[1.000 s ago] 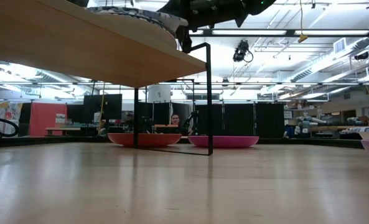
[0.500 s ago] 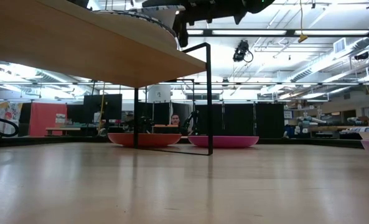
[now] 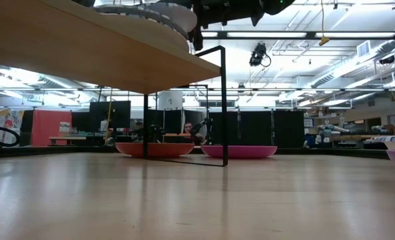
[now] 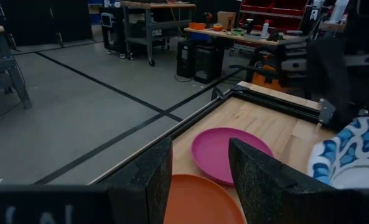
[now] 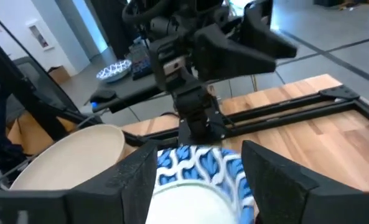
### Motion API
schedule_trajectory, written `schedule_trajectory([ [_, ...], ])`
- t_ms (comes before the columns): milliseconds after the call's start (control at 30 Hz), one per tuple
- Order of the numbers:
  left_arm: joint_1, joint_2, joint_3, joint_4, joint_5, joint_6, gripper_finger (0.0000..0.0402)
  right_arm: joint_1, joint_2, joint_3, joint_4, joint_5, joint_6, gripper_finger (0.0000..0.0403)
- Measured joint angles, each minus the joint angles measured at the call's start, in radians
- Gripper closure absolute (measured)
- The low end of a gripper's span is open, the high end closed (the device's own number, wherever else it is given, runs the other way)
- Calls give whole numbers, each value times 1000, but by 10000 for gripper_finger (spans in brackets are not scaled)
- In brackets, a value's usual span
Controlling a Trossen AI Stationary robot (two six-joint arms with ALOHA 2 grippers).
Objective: Place and stack plates onto a shelf
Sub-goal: Stack the pink plate on top of the light brown plate on the shelf
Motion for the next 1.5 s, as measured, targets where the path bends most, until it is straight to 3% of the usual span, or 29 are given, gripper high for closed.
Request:
schedule_trajectory([
  [300, 0, 0, 0, 0, 0, 0, 237, -61, -51, 0, -11, -9, -74, 153],
  [667, 0, 0, 0, 0, 16, 0, 237, -59, -54, 0, -277, -10, -179, 156],
  [1200, 0, 0, 0, 0, 48, 0, 237, -1, -17, 0, -263, 8, -267, 158],
  [1500, 0, 0, 0, -1, 48, 0, 237, -37, -58, 0, -256, 26, -277, 163],
])
